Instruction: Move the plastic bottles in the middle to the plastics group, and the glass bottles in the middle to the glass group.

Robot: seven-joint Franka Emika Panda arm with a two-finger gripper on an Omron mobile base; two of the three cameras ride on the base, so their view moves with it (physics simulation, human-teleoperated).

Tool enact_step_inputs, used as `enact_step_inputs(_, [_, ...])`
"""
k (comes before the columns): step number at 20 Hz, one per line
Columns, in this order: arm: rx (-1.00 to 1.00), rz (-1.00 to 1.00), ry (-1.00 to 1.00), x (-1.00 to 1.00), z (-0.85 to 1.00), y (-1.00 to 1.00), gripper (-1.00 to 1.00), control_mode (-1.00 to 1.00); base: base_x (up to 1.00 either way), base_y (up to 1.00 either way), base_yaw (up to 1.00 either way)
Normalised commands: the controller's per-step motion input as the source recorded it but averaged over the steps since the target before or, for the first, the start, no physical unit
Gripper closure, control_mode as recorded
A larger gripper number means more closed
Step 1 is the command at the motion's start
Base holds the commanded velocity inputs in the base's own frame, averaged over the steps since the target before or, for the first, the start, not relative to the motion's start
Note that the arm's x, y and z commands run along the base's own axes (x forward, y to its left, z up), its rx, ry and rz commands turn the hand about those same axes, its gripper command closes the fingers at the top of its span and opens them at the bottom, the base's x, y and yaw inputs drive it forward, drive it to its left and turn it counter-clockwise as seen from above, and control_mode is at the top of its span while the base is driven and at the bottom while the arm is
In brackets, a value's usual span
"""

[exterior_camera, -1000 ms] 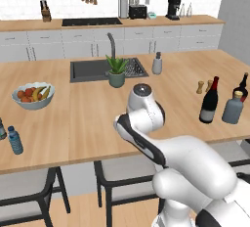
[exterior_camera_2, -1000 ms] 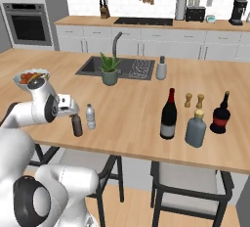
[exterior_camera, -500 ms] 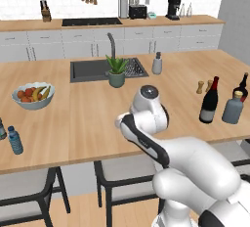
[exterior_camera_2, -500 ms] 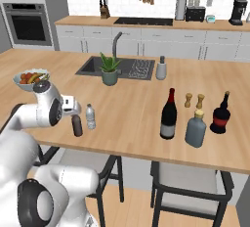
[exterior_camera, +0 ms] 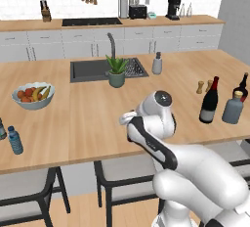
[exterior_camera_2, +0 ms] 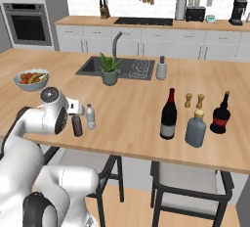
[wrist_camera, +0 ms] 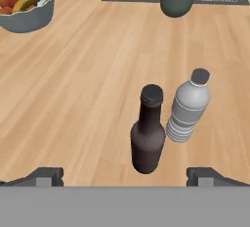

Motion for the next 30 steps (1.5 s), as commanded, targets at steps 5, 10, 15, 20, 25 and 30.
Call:
enact_step_inputs(5, [0.0, -0.14, 0.07, 0.15, 0.05, -0.11, -1.0, -1.0, 0.0, 0.0, 0.0])
enact_step_inputs(10, [0.0, -0.13, 0.16, 0.06, 0.08, -0.07, -1.0, -1.0, 0.0, 0.0, 0.0])
enact_step_inputs(15, [0.0, -0.01, 0.12, 0.2, 0.0, 0.06, -1.0, -1.0, 0.0, 0.0, 0.0])
enact_step_inputs(20, [0.0, 0.0, 0.05, 0.31, -0.26, 0.02, -1.0, -1.0, 0.0, 0.0, 0.0])
enact_step_inputs(25, [0.0, 0.0, -0.02, 0.0, -0.32, 0.0, -1.0, -1.0, 0.0, 0.0, 0.0])
enact_step_inputs(30, [0.0, 0.0, -0.02, 0.01, -0.24, 0.0, -1.0, -1.0, 0.0, 0.0, 0.0])
